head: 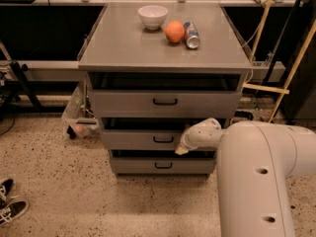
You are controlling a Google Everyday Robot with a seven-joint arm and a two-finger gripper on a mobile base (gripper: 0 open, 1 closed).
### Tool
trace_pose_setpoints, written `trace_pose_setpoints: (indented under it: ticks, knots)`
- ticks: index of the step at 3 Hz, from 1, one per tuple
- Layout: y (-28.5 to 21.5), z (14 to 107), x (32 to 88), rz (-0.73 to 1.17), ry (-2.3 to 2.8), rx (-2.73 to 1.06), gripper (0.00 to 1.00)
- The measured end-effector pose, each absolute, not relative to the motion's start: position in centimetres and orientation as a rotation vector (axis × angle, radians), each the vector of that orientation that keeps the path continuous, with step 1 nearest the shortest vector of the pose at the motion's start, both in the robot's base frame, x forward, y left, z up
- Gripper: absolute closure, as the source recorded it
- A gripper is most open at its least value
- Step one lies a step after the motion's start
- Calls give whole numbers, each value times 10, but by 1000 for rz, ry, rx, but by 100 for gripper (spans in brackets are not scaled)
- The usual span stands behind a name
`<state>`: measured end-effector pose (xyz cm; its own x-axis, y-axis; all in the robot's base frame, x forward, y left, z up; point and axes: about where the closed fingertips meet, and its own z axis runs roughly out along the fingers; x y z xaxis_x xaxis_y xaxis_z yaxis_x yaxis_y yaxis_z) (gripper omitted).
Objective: Open middle drawer
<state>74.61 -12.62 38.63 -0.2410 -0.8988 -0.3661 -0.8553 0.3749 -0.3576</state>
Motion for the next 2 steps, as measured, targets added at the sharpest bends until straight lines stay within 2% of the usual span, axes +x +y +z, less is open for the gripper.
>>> trace_pose_setpoints:
  ticks: [2]
  knots:
    - [-126,395,746,-112,2128,-1509,84]
